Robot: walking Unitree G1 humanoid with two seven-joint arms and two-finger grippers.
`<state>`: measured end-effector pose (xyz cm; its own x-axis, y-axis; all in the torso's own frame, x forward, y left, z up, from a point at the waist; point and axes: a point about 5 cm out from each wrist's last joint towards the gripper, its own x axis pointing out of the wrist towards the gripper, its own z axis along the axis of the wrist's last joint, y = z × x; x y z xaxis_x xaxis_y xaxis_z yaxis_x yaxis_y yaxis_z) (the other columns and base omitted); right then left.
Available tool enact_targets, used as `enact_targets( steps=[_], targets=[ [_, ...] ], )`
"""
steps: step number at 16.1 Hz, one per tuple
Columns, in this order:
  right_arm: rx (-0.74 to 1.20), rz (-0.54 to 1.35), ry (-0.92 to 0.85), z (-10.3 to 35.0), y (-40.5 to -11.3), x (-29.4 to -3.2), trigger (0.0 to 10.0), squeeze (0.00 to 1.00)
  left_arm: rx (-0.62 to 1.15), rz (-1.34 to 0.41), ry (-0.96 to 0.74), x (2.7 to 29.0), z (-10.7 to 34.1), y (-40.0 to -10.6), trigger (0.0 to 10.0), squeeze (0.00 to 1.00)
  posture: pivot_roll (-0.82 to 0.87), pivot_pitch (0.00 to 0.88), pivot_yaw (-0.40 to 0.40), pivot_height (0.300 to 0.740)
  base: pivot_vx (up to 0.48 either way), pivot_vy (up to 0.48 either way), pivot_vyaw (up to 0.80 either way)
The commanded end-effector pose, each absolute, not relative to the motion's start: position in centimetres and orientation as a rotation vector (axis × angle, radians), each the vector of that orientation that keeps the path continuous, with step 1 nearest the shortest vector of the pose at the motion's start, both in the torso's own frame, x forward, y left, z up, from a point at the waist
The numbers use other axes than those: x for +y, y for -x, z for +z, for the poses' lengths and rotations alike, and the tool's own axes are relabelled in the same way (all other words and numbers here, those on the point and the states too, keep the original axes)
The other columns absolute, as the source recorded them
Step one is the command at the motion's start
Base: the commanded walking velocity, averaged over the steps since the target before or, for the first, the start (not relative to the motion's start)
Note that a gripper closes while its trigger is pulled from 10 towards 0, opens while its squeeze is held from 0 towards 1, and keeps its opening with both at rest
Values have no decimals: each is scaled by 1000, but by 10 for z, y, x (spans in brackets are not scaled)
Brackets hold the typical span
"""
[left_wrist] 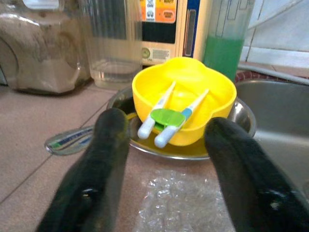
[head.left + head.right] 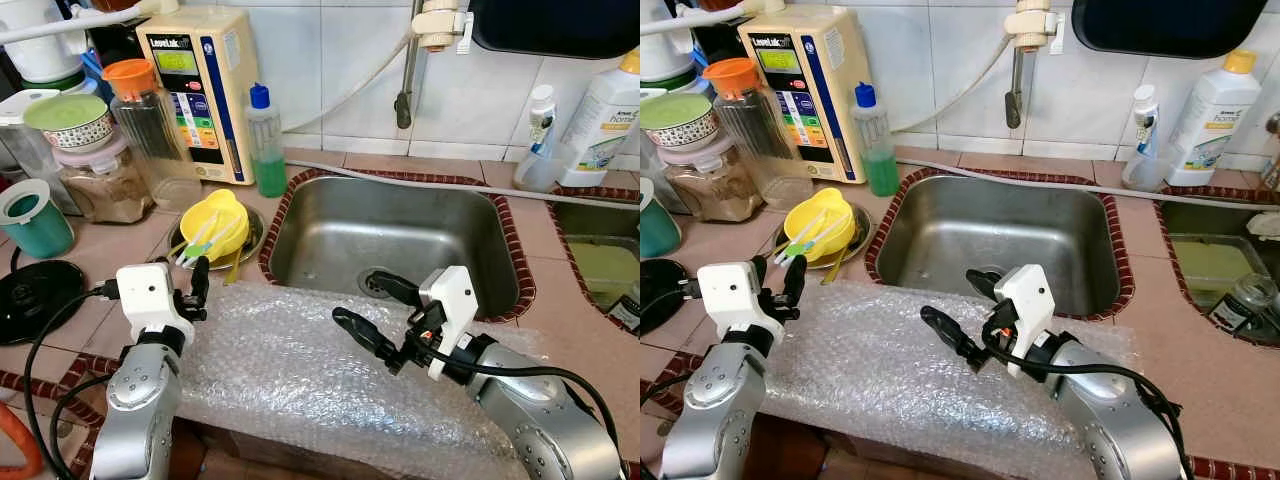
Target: Kitchen organization
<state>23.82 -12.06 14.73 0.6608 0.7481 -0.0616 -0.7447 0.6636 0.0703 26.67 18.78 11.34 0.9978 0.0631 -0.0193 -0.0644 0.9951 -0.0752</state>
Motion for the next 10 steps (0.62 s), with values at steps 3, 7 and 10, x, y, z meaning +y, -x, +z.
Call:
enact_targets(
  steps=[3, 7, 10],
  targets=[
    [73, 865, -31, 151, -235, -118, 10000, 0, 32, 58, 87, 186, 111, -273, 10000, 1000, -1, 0, 55, 740, 0, 0, 0],
    [72, 863, -25, 151, -235, -118, 10000, 0, 41, 26, 78, 183, 111, -282, 10000, 67, -8, 0, 59, 740, 0, 0, 0],
    [70, 861, -23, 152, -235, -118, 10000, 0, 50, 29, 86, 183, 110, -290, 10000, 0, -8, 0, 59, 740, 0, 0, 0]
  ],
)
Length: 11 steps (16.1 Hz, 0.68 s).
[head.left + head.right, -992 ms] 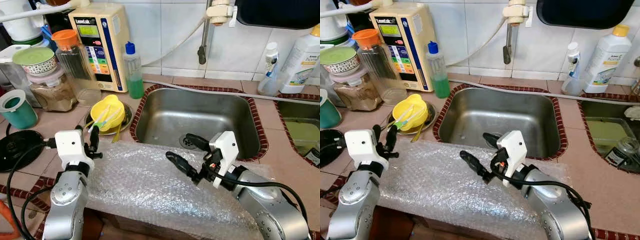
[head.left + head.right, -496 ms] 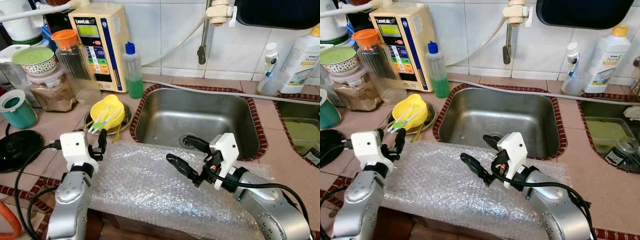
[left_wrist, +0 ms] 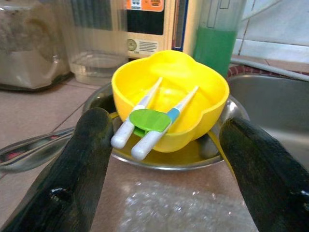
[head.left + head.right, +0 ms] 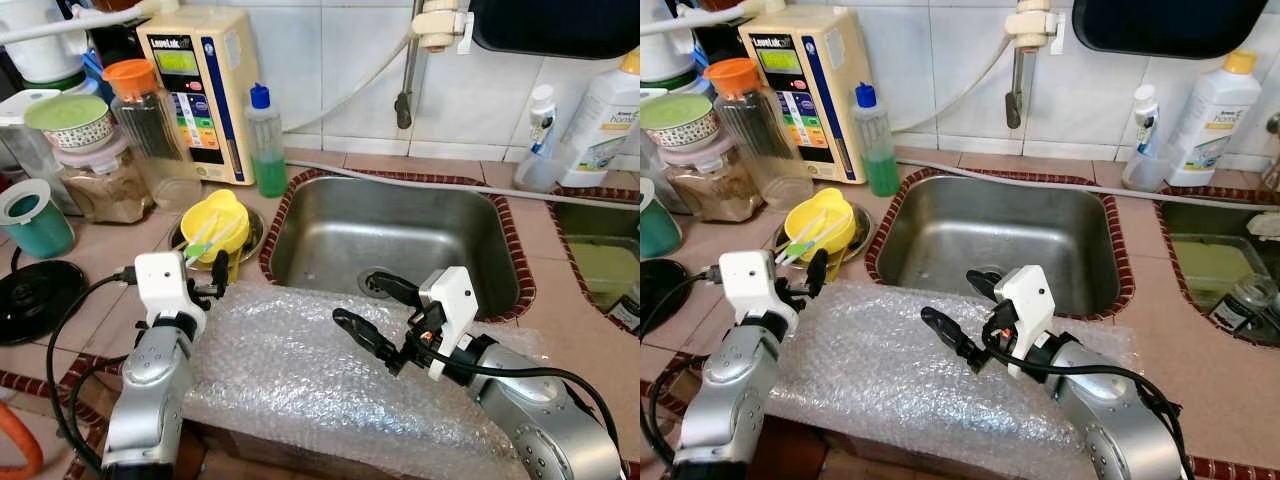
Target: Kitchen organization
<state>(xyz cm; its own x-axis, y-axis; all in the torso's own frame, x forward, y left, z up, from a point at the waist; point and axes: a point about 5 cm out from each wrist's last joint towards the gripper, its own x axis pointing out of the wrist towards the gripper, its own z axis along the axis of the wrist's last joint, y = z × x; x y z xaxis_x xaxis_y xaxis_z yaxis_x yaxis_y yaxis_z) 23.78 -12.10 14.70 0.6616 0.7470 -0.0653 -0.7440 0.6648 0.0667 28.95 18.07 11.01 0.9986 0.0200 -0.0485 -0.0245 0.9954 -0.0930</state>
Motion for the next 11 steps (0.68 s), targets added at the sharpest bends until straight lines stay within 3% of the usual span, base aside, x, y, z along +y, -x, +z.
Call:
enact_targets(
  steps=[1, 2, 3, 4, 11],
  targets=[
    [70, 860, -22, 152, -235, -118, 10000, 0, 62, 28, 97, 184, 108, -291, 10000, 0, -15, 0, 62, 740, 0, 0, 0],
    [70, 859, -21, 152, -235, -118, 10000, 0, 68, 25, 105, 184, 106, -292, 10000, 0, -15, 0, 62, 740, 0, 0, 0],
    [71, 859, -20, 151, -234, -118, 10000, 0, 71, 26, 117, 184, 105, -293, 5686, 0, -15, 0, 62, 740, 0, 0, 0],
    [72, 859, -17, 151, -234, -118, 10000, 0, 76, 38, 143, 184, 104, -294, 0, 0, -19, 0, 61, 740, 0, 0, 0],
    [75, 859, -5, 150, -233, -119, 10000, 0, 73, 39, 144, 185, 102, -296, 0, 0, -22, 0, 60, 740, 0, 0, 0]
  ],
)
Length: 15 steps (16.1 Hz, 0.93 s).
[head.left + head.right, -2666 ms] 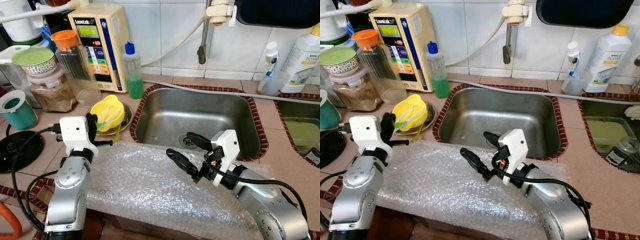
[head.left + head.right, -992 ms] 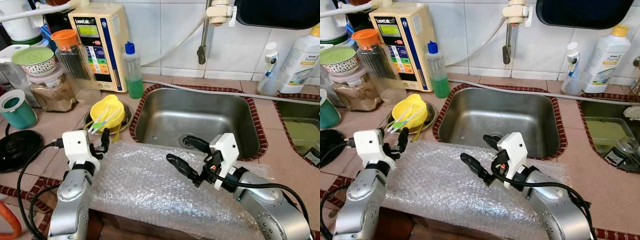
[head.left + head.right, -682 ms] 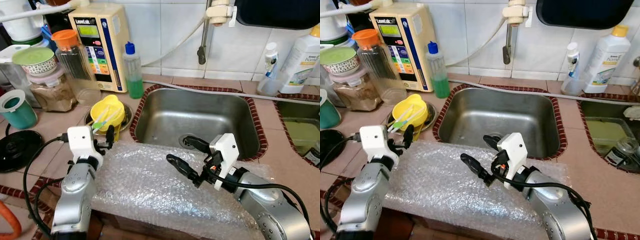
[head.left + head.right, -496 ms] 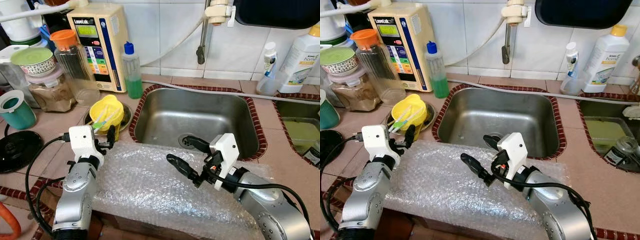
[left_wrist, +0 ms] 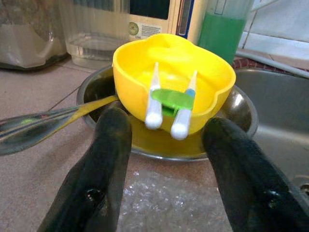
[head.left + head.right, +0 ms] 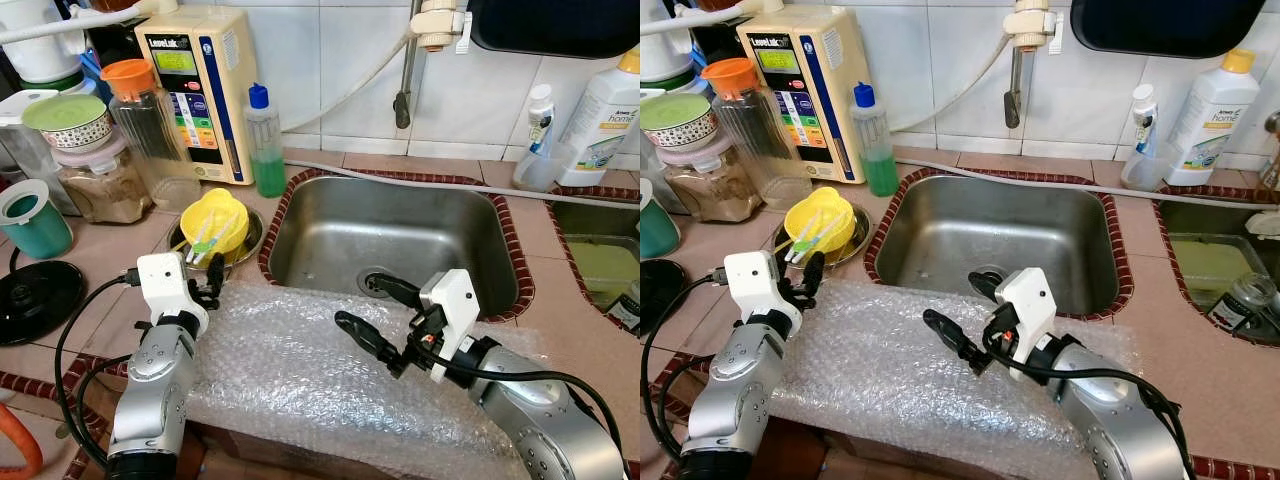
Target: Kitchen organization
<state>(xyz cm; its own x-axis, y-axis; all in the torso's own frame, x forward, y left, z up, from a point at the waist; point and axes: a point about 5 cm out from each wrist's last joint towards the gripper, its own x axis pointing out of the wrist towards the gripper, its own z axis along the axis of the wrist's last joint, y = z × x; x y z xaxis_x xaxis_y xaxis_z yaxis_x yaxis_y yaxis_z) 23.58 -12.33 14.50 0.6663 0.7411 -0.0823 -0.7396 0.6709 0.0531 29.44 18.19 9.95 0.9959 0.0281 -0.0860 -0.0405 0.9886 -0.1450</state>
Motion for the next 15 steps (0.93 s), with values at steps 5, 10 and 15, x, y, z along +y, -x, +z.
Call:
enact_targets(
  steps=[5, 10, 15],
  targets=[
    [77, 856, 3, 150, -233, -121, 10000, 0, 66, 39, 143, 185, 102, -297, 0, 0, -25, 0, 58, 740, 0, 0, 0],
    [80, 858, 8, 149, -233, -121, 10000, 0, 61, 44, 137, 185, 102, -297, 0, 0, -25, 0, 55, 740, 0, 0, 0],
    [85, 912, -25, 150, -228, -118, 10000, 0, 56, 51, 131, 187, 102, -297, 0, 0, -22, 0, 57, 740, 0, 0, 0]
  ],
)
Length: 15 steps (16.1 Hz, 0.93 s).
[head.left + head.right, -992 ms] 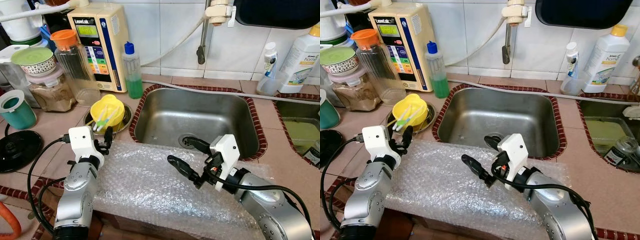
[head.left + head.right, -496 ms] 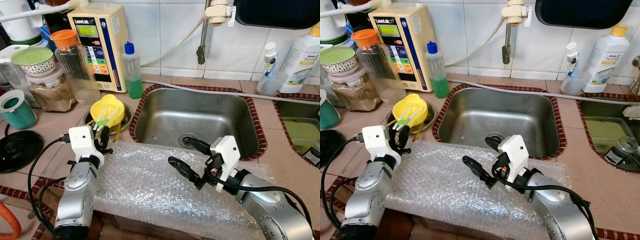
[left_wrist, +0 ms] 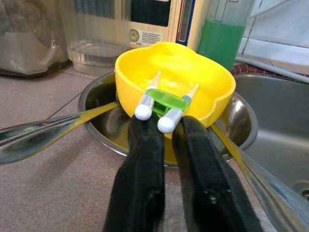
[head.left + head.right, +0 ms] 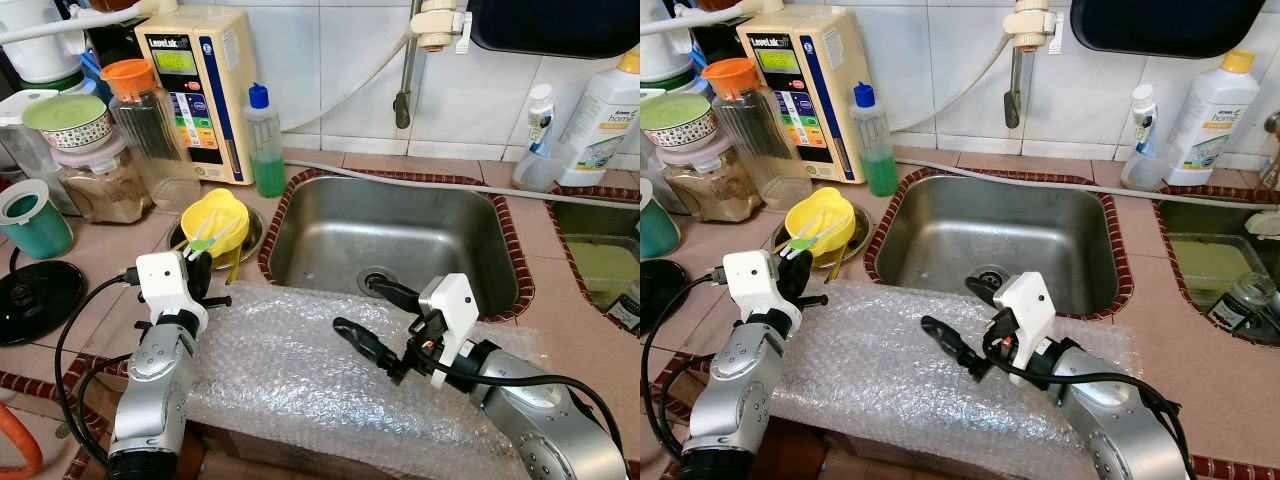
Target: Kitchen organization
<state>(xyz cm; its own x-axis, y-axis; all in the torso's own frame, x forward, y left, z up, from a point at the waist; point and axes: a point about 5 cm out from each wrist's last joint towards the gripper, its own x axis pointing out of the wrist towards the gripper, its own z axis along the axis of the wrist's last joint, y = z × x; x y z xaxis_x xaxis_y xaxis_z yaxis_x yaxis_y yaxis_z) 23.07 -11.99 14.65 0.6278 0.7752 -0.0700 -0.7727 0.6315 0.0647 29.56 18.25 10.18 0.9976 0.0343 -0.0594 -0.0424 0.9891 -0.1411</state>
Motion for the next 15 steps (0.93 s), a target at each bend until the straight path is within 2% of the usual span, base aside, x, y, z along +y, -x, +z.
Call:
enact_targets(
  steps=[1, 10, 15],
  targets=[
    [83, 916, -27, 151, -228, -118, 10000, 0, 53, 53, 129, 188, 102, -297, 0, 0, -22, 0, 57, 740, 0, 0, 0],
    [76, 904, -19, 152, -231, -120, 10000, 0, -31, 71, 59, 190, 117, -293, 0, 0, -18, 0, 56, 740, 0, 0, 0],
    [73, 900, -13, 152, -233, -121, 10000, 0, -132, 17, -19, 178, 134, -291, 0, 0, -16, 0, 54, 740, 0, 0, 0]
  ],
)
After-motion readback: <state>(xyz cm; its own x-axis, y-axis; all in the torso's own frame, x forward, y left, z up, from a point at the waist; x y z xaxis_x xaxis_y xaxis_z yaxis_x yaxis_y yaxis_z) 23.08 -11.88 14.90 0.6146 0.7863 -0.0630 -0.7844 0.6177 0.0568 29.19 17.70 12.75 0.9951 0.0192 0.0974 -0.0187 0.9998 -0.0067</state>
